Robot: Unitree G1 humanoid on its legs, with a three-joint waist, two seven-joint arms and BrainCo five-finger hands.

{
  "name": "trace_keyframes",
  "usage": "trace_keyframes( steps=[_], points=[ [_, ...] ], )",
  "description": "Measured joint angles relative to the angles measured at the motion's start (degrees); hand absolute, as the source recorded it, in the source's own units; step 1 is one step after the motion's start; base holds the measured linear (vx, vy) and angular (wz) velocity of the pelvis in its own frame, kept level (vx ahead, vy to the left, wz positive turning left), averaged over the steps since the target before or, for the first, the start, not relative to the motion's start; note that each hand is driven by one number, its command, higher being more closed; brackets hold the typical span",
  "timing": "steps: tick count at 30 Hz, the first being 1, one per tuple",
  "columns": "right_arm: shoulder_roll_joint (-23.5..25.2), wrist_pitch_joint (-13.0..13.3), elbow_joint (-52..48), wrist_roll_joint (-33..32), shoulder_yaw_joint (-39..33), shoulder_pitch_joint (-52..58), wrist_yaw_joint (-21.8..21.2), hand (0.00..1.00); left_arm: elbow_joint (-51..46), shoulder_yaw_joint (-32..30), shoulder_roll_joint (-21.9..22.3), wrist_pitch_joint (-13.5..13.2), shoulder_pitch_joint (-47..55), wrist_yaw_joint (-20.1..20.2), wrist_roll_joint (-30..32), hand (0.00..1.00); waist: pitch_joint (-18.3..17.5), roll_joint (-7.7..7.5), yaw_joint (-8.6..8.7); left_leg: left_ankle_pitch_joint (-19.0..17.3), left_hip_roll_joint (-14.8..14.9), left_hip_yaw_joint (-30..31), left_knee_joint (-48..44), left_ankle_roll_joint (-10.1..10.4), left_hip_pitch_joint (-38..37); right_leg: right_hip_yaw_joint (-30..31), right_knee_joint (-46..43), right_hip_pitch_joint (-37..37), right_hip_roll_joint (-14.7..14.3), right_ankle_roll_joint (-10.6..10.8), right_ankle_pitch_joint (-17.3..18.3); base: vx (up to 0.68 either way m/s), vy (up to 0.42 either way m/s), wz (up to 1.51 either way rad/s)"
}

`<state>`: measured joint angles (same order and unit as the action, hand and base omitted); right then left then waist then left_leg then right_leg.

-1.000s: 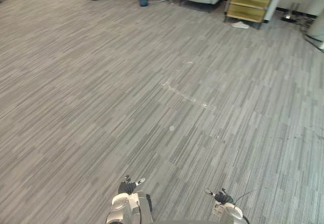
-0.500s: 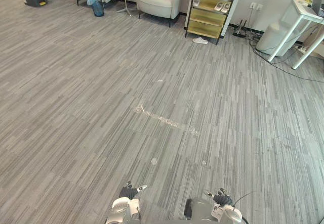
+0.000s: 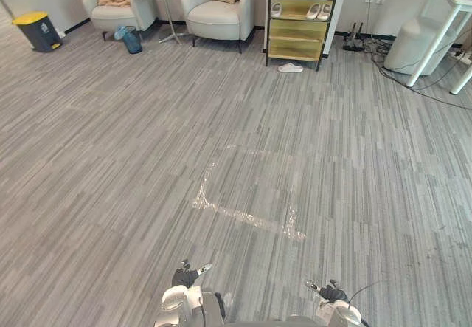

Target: Pick up cushions and gather them together orderly.

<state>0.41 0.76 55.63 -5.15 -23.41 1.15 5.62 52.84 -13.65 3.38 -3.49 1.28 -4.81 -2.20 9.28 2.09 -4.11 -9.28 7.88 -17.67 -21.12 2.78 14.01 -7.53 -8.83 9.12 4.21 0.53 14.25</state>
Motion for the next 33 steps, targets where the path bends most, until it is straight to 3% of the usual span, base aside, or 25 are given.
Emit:
trace_keyframes(
  steps=[1, 2, 3, 4, 5, 6, 8, 10, 11, 13, 15, 16, 17, 18, 19, 20, 22, 23, 24, 25, 27, 29, 31, 32, 33],
  points=[
    [0.0, -0.1, 0.4, 0.0, 0.1, 0.2, 0.0, 0.0, -0.1, 0.0, -0.1, 0.0, 0.0, 0.0, -0.1, 0.0, -0.3, -0.41, -0.56, 5.7, -1.3, 1.8, 4.7, 0.3, 0.1, 0.8, 0.7, 1.5, 0.5, 1.3, 1.3, 0.47, 0.186, -0.41],
    [0.0, -0.3, 0.7, 0.1, 0.1, 0.4, 0.1, 0.0, -0.2, 0.0, -0.1, 0.0, 0.1, 0.0, -0.1, 0.0, -1.2, -1.14, -0.98, 7.7, -2.7, 2.2, 4.7, -0.9, -0.3, 1.7, 1.4, 2.2, 1.1, 1.9, 1.9, 0.63, 0.219, -0.23],
    [1.1, -0.3, 1.3, 0.1, 0.1, 0.4, 0.0, 0.0, 0.1, 0.1, -1.1, 0.1, 0.0, -0.1, -0.1, 0.0, -2.9, -3.31, -0.56, 5.2, -4.8, 1.6, 4.2, -2.9, -0.1, 2.1, 1.5, 3.0, 3.2, 2.0, 1.8, 0.78, 0.21, -0.08],
    [1.8, -0.3, 1.4, 0.1, 0.1, 0.9, 0.0, 0.0, 0.0, 0.0, -1.1, 0.2, 0.0, -0.1, -0.1, 0.0, -3.1, -4.12, -0.69, 3.2, -5.4, 1.0, 1.2, -4.9, -0.4, 2.8, -1.5, 2.6, 4.5, 2.7, 1.0, 0.78, 0.201, 0.05],
    [2.0, -0.3, 1.4, 0.1, 0.2, 1.2, 0.0, 0.0, 0.0, 0.0, -1.1, 0.2, -0.1, -0.1, -0.1, 0.0, -3.2, -4.2, -0.96, 2.0, -5.6, 0.6, 0.3, -5.2, -1.1, 3.6, -4.3, 2.2, 4.9, 3.0, 0.9, 0.73, 0.197, -0.08],
    [2.1, -0.4, 1.5, 0.2, 0.2, 1.4, -0.2, 0.0, 0.3, 0.2, -1.2, 0.4, -0.2, 0.0, -0.1, 0.0, -3.2, -4.23, -1.26, -0.4, -6.4, 0.5, 0.4, -5.4, -4.1, 5.5, -15.2, -1.0, 5.8, 5.0, 0.0, 0.44, 0.139, -0.1],
    [2.1, -0.3, 1.1, 0.1, 1.5, 1.6, -0.6, 0.0, 1.6, 1.8, -1.9, 0.7, -0.4, 0.0, -0.2, 0.0, -2.7, -4.26, -0.88, -2.6, -7.9, 0.3, 3.4, -5.3, -10.9, 9.1, -41.0, -11.1, 6.8, 11.1, -6.1, 0.45, 0.128, -0.04],
    [1.8, 0.1, -1.1, 0.2, 1.9, 2.2, -0.8, 0.0, 2.4, 1.8, -1.7, 1.4, -0.6, -0.1, -0.2, 0.0, -2.3, -3.28, 0.02, -3.5, -8.1, 0.6, 6.4, -4.9, -17.2, 7.8, -51.6, -17.3, 6.8, 10.1, -5.8, 0.44, 0.078, 0.1],
    [1.7, 0.3, -2.1, 0.2, 1.9, 2.3, -0.9, 0.0, 3.0, 1.8, -1.7, 1.5, -0.5, -0.1, -0.2, 0.0, -2.2, -3.08, 0.65, -3.6, -8.0, 0.8, 9.2, -4.8, -20.9, 5.0, -52.0, -20.4, 6.9, 9.2, -4.6, 0.49, 0.041, 0.15],
    [1.8, 0.4, -2.7, 0.3, 1.7, 2.0, -1.0, 0.0, 3.3, 1.8, -1.8, 1.6, -0.5, -0.1, -0.2, 0.0, -1.8, -3.13, 0.82, -3.7, -7.5, 0.9, 13.0, -4.5, -25.5, 0.8, -47.1, -24.4, 6.7, 6.0, -2.0, 0.39, -0.017, 0.09],
    [1.7, 0.7, -2.5, 0.2, 0.9, 2.2, -1.1, 0.0, 3.7, 2.0, -1.6, 1.6, -0.6, 0.0, -0.2, 0.0, -1.8, -3.27, 1.33, -3.8, -6.9, 1.8, 14.3, -4.6, -27.9, -2.0, -30.5, -26.5, 4.8, 4.0, -2.2, 0.42, -0.142, 0.25],
    [1.7, 0.8, -2.4, 0.2, 0.5, 2.1, -1.1, 0.0, 3.9, 2.0, -1.5, 1.6, -0.5, 0.0, -0.1, 0.0, -1.8, -3.33, 1.63, -4.1, -6.9, 3.0, 14.6, -4.5, -28.4, -1.9, -23.6, -26.2, 4.2, 3.2, -4.1, 0.38, -0.193, 0.68],
    [1.7, 0.7, -1.9, 0.2, -0.6, 2.7, -1.0, 0.0, 4.0, 2.0, -1.3, 1.5, -0.4, 0.1, -0.1, 0.0, -1.8, -3.41, 2.39, -5.4, -7.1, 5.2, 15.2, -3.3, -29.5, -1.1, -14.1, -25.7, 3.4, 2.6, -8.3, 0.45, -0.253, 0.8],
    [1.6, 0.7, -1.2, -0.6, -1.6, 3.2, -1.0, 0.0, 4.0, 1.8, -1.1, 1.5, -0.2, 0.1, -0.1, 0.0, -1.9, -3.85, 2.78, -7.2, -7.2, 7.1, 15.5, -2.0, -30.7, -0.4, -12.3, -25.7, 3.1, 0.7, -14.1, 0.51, -0.263, 0.6],
    [0.2, 0.9, -0.7, -0.9, -1.8, 2.4, -1.0, 0.0, 4.1, 1.3, -0.1, 1.4, 0.0, 0.0, -0.1, 0.0, -1.7, -0.95, 2.72, -7.6, -5.6, 8.5, 15.7, -1.7, -32.3, -1.3, -14.9, -25.3, 1.8, -0.3, -11.3, 0.51, -0.269, 0.21],
    [-0.5, 0.6, -0.3, -0.9, -1.6, 2.0, -1.0, 0.0, 4.1, 1.1, 0.3, 1.4, 0.2, 0.1, 0.0, 0.0, -1.9, -0.39, 2.42, -7.5, -5.0, 9.4, 13.9, -1.8, -31.9, -1.4, -16.2, -25.6, 1.7, -0.5, -9.4, 0.52, -0.321, 0.03],
    [-0.6, 0.5, 0.1, -0.3, -1.7, 1.9, -1.0, 0.0, 4.1, 1.1, 0.4, 1.5, 0.8, 0.1, 0.2, 0.0, -2.1, 0.43, 2.42, -7.5, -3.8, 11.7, 3.7, -1.7, -28.7, -2.7, -18.1, -23.8, 1.6, -0.9, -5.3, 0.43, -0.312, 0.29],
    [-0.7, 0.5, 0.0, 0.1, -1.5, 2.5, -0.9, 0.0, 3.8, 1.0, 0.5, 1.5, 0.4, 0.1, 0.4, 0.0, -2.3, 0.75, 2.95, -5.9, -2.5, 13.7, -9.0, 1.2, -23.1, -4.2, -17.2, -21.2, 1.3, -1.0, -3.7, 0.31, -0.226, 0.53],
    [-0.8, 0.4, -0.4, 0.2, -0.8, 3.2, -0.8, 0.0, 3.1, 1.0, 0.5, 1.5, 0.3, 0.1, 0.4, 0.0, -2.2, 0.77, 2.9, 0.1, -0.2, 14.4, -23.1, 6.5, -16.2, -4.7, -15.6, -18.2, 0.4, -1.7, -2.8, 0.38, -0.242, 0.4],
    [-0.9, 0.3, -0.6, 0.1, -0.5, 3.3, -0.8, 0.0, 2.6, 1.0, 0.1, 1.5, 0.4, 0.2, 0.4, 0.0, -2.2, 0.94, 2.33, 1.1, 0.9, 14.3, -28.8, 7.1, -13.5, -4.8, -14.9, -16.8, -0.1, -2.1, -2.5, 0.37, -0.182, -0.01],
    [-1.1, 0.2, -0.5, 0.0, 1.1, 3.2, -0.6, 0.0, 1.9, 1.2, -0.1, 1.4, 0.5, 0.3, 0.4, 0.0, -1.9, 0.85, 1.34, -0.6, 3.4, 12.1, -37.3, 3.3, -7.0, -4.8, -11.1, -10.8, -1.5, -3.4, -0.9, 0.4, -0.138, -0.18],
    [-0.5, -0.1, -0.5, 0.0, 1.7, 3.3, -0.6, 0.0, 0.6, 1.4, -0.1, 1.2, 0.4, 0.5, 0.4, 0.0, -1.6, -0.27, 0.79, -3.1, 3.3, 8.8, -33.6, 0.9, -2.9, -4.7, -7.1, -6.2, -1.2, -3.0, -0.7, 0.37, -0.074, -0.09],
    [-0.2, -0.2, -0.6, 0.0, 1.6, 3.0, -0.5, 0.0, -0.1, 1.8, 0.0, 0.8, 0.4, 0.5, 0.5, 0.0, -1.7, -0.67, 0.44, -3.8, 1.2, 5.9, -16.5, 0.4, -1.8, -4.2, -4.3, -2.9, -0.6, -1.0, -0.7, 0.39, 0.031, -0.22],
    [-0.3, -0.2, -0.6, 0.0, 1.4, 2.9, -0.5, 0.0, 0.1, 1.8, 0.0, 0.6, 0.5, 0.5, 0.5, 0.0, -1.9, -0.54, 0.46, -2.1, -0.9, 6.8, -4.3, 0.2, -2.3, -3.6, -3.5, -1.5, -0.4, 0.2, 0.2, 0.44, 0.1, -0.25],
    [-0.3, -0.2, -0.6, 0.0, 1.1, 2.9, -0.5, 0.0, 0.1, 2.0, 0.0, 0.6, 0.5, 0.5, 0.4, 0.0, -2.0, -0.42, 0.39, 1.5, -1.9, 8.1, 0.9, 0.2, -2.3, -3.2, -3.4, -1.0, -0.6, 1.0, 0.9, 0.45, 0.127, -0.45]
  ],
)
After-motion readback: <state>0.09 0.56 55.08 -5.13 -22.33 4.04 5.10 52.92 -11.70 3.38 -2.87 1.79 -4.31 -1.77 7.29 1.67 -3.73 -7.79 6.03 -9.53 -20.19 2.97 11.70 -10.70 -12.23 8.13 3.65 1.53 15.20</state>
